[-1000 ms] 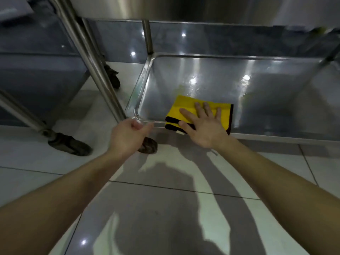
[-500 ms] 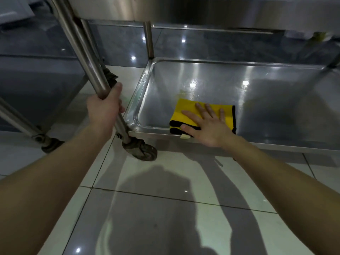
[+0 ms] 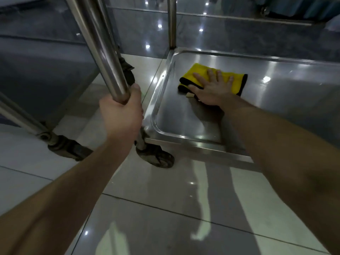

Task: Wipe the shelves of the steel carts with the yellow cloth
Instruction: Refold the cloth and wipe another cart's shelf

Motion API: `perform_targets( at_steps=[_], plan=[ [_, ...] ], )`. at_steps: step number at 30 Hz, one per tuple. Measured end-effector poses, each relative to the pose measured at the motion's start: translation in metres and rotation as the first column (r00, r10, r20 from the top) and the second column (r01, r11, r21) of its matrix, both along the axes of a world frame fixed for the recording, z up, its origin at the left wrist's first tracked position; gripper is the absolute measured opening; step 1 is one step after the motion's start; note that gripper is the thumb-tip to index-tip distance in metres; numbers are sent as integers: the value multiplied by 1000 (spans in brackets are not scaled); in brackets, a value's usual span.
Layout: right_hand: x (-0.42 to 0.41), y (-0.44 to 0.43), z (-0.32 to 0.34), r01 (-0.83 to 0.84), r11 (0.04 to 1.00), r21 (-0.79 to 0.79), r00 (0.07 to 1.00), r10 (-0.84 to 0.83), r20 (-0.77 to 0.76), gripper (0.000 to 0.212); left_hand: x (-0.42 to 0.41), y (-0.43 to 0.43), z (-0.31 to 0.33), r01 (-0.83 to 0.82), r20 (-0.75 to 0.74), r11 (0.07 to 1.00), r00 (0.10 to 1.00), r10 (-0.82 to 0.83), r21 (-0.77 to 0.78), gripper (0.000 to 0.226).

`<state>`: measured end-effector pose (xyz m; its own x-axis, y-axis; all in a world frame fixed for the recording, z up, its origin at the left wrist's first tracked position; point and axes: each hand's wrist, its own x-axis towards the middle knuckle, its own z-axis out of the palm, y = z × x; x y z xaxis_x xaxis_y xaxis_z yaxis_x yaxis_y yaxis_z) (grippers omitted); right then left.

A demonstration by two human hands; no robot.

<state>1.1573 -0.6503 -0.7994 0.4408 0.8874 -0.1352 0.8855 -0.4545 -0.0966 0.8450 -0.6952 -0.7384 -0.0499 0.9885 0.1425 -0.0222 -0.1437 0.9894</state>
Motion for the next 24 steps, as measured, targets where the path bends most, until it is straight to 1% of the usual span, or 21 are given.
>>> perform_targets(
  at_steps=[4,5,8,9,14,17,20,24],
  plan=[
    [-57,25,4,-112,993,28,994,113,0,85,2,-3,1,8,30,1000,1000,-9,14,37],
    [-68,22,5,-132,991,27,991,132,-2,83,2,-5,2,15,28,1000,999,-15,16,39],
    [-96,-1,6,-188,982,21,982,188,-5,78,1,-10,9,40,23,999,999,-40,1,54],
    [-106,-14,5,-212,977,10,977,212,-4,78,1,-11,11,41,16,999,999,-41,-14,55],
    [-140,-83,0,-321,947,5,946,321,-42,78,-3,-15,21,46,-55,997,997,-49,-63,39],
    [-137,-112,3,-328,944,-15,942,326,-76,75,-6,-13,24,55,-94,994,994,-64,-100,34],
    [-113,-143,6,-311,950,-23,947,308,-90,76,-10,-10,24,71,-123,986,988,-90,-148,25],
    [-43,-200,4,-153,988,2,984,153,-90,77,-13,-6,22,74,-136,982,986,-98,-176,18]
  ],
)
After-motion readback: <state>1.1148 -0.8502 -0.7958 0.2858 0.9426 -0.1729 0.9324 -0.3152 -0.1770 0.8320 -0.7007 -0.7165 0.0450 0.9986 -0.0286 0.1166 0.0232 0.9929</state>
